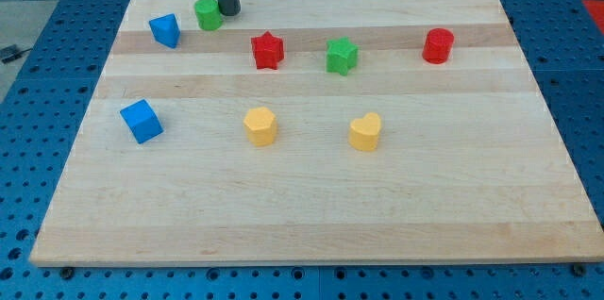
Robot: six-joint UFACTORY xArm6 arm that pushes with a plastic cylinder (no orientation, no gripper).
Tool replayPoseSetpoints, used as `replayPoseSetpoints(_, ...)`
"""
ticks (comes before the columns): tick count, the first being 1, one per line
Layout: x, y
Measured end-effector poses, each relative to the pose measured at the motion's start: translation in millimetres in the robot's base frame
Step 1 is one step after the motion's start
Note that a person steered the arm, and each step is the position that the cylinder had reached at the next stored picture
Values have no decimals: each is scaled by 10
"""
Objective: Move the green circle to the top of the blue triangle
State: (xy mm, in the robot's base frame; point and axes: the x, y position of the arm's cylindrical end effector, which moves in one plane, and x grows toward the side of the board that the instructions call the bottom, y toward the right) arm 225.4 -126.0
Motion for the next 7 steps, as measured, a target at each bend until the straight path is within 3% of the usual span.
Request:
replayPoseSetpoints(2, 209, 175)
replayPoseSetpoints(5, 14, -509)
replayPoseSetpoints(7, 68, -486)
